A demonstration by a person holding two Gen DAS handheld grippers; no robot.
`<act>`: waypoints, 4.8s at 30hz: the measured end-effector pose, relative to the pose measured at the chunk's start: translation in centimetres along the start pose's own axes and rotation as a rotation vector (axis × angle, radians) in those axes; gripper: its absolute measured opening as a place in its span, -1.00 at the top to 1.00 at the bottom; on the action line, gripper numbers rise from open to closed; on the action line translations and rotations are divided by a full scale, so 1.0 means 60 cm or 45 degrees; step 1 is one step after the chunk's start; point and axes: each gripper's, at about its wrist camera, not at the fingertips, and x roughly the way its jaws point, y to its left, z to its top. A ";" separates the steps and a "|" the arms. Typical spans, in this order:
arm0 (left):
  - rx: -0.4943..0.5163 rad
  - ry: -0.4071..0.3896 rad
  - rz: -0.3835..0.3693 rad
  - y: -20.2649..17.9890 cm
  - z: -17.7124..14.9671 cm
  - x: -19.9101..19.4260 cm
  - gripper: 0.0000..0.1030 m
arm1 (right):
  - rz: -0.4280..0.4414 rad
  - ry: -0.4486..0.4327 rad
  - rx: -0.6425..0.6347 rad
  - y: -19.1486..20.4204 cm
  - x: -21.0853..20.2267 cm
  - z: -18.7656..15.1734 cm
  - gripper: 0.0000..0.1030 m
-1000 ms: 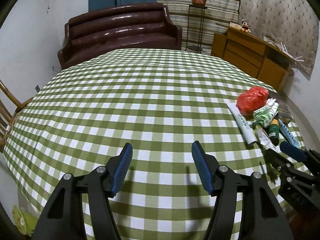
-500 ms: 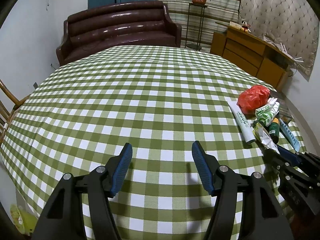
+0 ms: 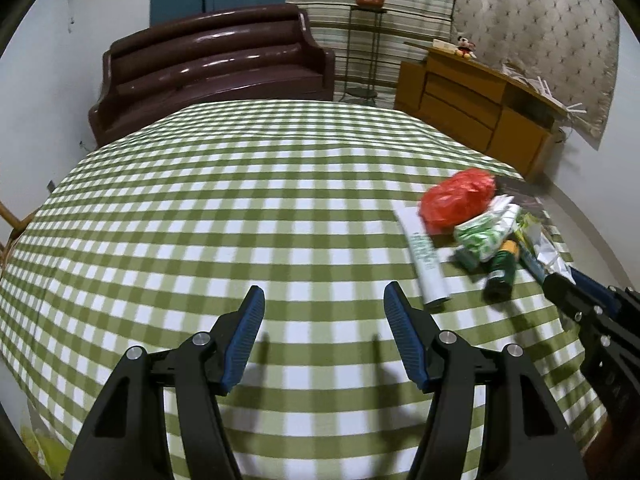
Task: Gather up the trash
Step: 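Grasp the white green-lettered tube with the left tool while right tool holds wrapper, then carry tube and wrapper over the black bin and open both tools, then move both tools back over the table toward the remaining trash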
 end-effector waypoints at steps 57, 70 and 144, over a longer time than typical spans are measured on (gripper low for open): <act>0.257 -0.097 -0.389 -0.263 0.057 -0.025 0.68 | -0.286 -0.090 0.336 -0.299 -0.004 -0.017 0.60; 0.379 -0.066 -0.428 -0.406 0.071 0.041 0.68 | -0.351 -0.087 0.390 -0.370 0.014 -0.026 0.60; 0.105 0.019 -0.086 -0.092 0.054 0.025 -0.18 | -0.027 0.036 0.113 -0.118 0.056 0.008 0.13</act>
